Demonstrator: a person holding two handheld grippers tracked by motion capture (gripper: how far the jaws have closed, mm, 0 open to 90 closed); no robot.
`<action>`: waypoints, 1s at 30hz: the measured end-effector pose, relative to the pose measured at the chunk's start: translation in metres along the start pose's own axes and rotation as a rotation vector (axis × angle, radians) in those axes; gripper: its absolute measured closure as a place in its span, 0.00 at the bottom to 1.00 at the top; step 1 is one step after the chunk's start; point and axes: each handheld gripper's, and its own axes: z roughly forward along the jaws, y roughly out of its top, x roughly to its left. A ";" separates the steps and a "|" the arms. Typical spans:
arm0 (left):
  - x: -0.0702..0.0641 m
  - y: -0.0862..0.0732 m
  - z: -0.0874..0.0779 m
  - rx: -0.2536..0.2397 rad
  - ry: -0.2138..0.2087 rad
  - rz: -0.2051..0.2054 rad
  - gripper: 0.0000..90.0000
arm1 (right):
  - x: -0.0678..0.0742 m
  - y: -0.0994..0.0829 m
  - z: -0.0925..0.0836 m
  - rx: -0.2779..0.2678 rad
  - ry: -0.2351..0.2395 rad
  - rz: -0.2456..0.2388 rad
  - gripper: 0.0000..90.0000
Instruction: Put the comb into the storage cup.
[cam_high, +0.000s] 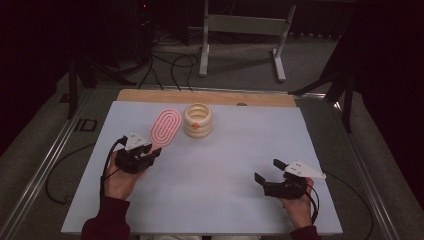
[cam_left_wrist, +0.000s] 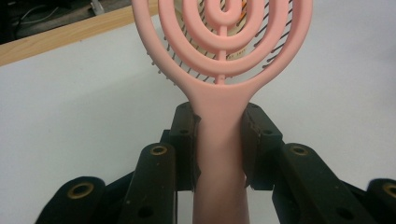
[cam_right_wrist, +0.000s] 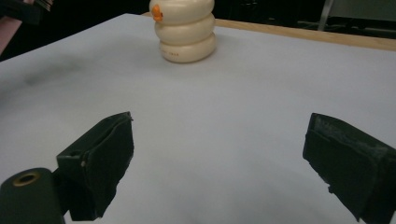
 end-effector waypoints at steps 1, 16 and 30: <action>0.000 0.000 0.000 -0.001 0.001 0.003 0.78 | 0.000 0.003 0.002 0.001 0.002 0.000 0.10; -0.003 0.000 0.001 -0.029 -0.009 0.003 0.78 | 0.016 0.040 0.033 0.006 0.083 -0.019 0.10; -0.007 0.000 0.001 -0.050 -0.015 0.010 0.78 | 0.035 0.074 0.066 0.005 0.166 -0.036 0.10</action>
